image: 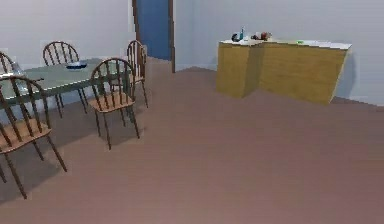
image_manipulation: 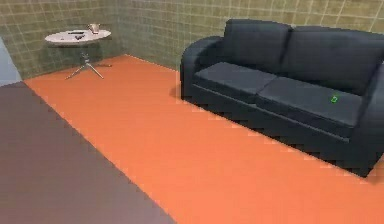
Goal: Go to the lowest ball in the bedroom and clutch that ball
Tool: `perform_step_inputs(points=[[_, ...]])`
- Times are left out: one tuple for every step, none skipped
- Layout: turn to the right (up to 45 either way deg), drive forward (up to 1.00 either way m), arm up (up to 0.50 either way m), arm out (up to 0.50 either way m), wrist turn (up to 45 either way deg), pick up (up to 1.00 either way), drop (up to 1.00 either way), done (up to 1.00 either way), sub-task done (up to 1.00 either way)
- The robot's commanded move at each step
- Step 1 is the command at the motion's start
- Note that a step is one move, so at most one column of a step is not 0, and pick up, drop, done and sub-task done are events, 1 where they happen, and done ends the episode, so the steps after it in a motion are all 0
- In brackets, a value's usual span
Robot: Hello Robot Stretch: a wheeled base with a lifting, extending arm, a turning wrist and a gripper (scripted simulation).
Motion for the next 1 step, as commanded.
perform_step_inputs(points=[[0.0,1.0,0.0,0.0,0.0,0.0,0.0,0.0,0.0]])
